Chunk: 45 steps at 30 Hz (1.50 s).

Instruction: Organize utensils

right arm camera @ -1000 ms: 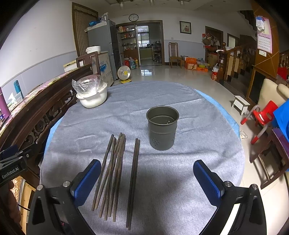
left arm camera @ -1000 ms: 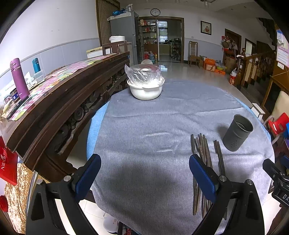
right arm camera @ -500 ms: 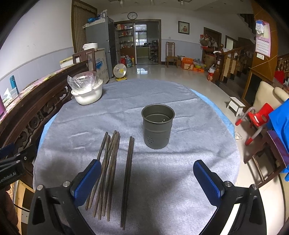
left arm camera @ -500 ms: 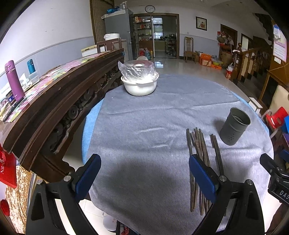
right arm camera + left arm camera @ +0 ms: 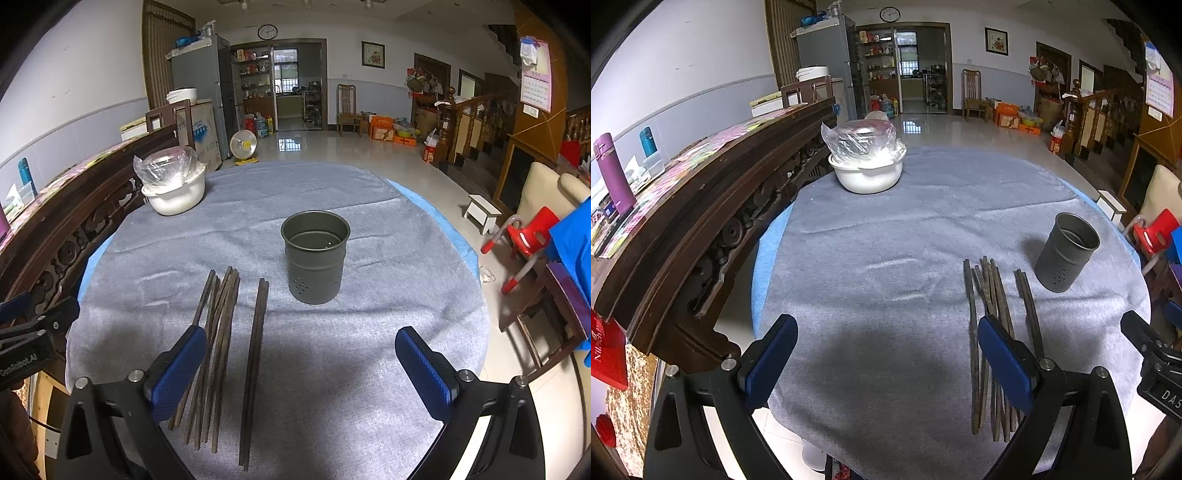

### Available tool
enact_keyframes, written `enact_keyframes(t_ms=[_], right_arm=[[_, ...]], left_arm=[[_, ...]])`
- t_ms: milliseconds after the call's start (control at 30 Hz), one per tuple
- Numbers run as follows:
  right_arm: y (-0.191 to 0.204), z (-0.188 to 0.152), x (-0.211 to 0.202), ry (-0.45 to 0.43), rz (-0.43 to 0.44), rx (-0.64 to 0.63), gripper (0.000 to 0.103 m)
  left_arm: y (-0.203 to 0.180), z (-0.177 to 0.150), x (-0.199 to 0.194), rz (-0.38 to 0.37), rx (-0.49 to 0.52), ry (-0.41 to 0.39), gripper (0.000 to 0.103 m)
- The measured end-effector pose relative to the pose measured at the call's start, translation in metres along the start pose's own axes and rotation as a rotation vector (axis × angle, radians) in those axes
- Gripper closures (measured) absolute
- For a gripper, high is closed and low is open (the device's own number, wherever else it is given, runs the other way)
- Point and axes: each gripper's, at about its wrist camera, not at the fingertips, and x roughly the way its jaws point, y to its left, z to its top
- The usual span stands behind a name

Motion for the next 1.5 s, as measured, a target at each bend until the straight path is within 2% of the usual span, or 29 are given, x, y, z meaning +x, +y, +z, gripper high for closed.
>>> enact_keyframes(t_ms=[133,300,333,367,400,433,500,600,633,700,767,833,867,1000,1100,1233,1300,1500], right_arm=[[-0.002,0.001,0.005,-0.008,0.007,0.005,0.000],[-0.012,0.004,0.021,-0.003,0.074,0.030,0.001],[-0.016,0.004,0.028,0.006,0.126,0.045,0.007],[-0.019,0.005,0.036,0.026,0.162,0.062,0.013],[-0.022,0.004,0.044,0.047,0.186,0.075,0.031],[-0.025,0.004,0.061,0.101,0.248,0.102,0.053],[-0.027,0.002,0.085,0.178,0.330,0.150,0.066],[-0.029,-0.003,0.120,0.236,0.392,0.208,0.065],[-0.027,-0.006,0.130,0.256,0.415,0.228,0.065],[-0.021,-0.012,0.142,0.299,0.430,0.244,0.066],[-0.017,-0.019,0.148,0.361,0.437,0.271,0.071],[-0.012,-0.023,0.157,0.396,0.446,0.282,0.079],[-0.012,-0.026,0.160,0.408,0.446,0.282,0.080],[-0.007,-0.029,0.165,0.427,0.436,0.284,0.090],[-0.010,-0.032,0.165,0.434,0.446,0.314,0.091],[-0.012,-0.031,0.161,0.405,0.420,0.312,0.096],[-0.018,-0.031,0.160,0.403,0.384,0.309,0.096],[-0.036,-0.033,0.156,0.413,0.354,0.312,0.096]], left_arm=[[0.000,0.003,0.007,-0.004,-0.001,0.010,0.005],[-0.002,0.005,0.033,-0.067,-0.017,0.080,0.006],[-0.003,0.005,0.044,-0.095,-0.020,0.111,0.007],[-0.005,0.005,0.052,-0.115,-0.019,0.135,0.015],[-0.008,0.005,0.064,-0.153,-0.012,0.175,0.025],[-0.011,0.004,0.073,-0.180,-0.007,0.197,0.028],[-0.018,0.003,0.091,-0.245,-0.015,0.245,0.038],[-0.029,0.002,0.111,-0.327,-0.018,0.311,0.055],[-0.032,0.002,0.117,-0.342,-0.014,0.323,0.056],[-0.037,0.002,0.131,-0.351,-0.005,0.364,0.067],[-0.040,0.000,0.139,-0.378,0.000,0.399,0.067],[-0.045,-0.005,0.144,-0.393,0.004,0.432,0.069],[-0.047,-0.008,0.146,-0.396,0.010,0.448,0.071],[-0.048,-0.020,0.158,-0.399,0.008,0.514,0.083],[-0.045,-0.027,0.167,-0.407,-0.015,0.547,0.092],[-0.039,-0.029,0.167,-0.414,-0.044,0.542,0.096],[-0.033,-0.030,0.164,-0.411,-0.056,0.549,0.096],[-0.014,-0.039,0.155,-0.398,-0.041,0.553,0.095]])
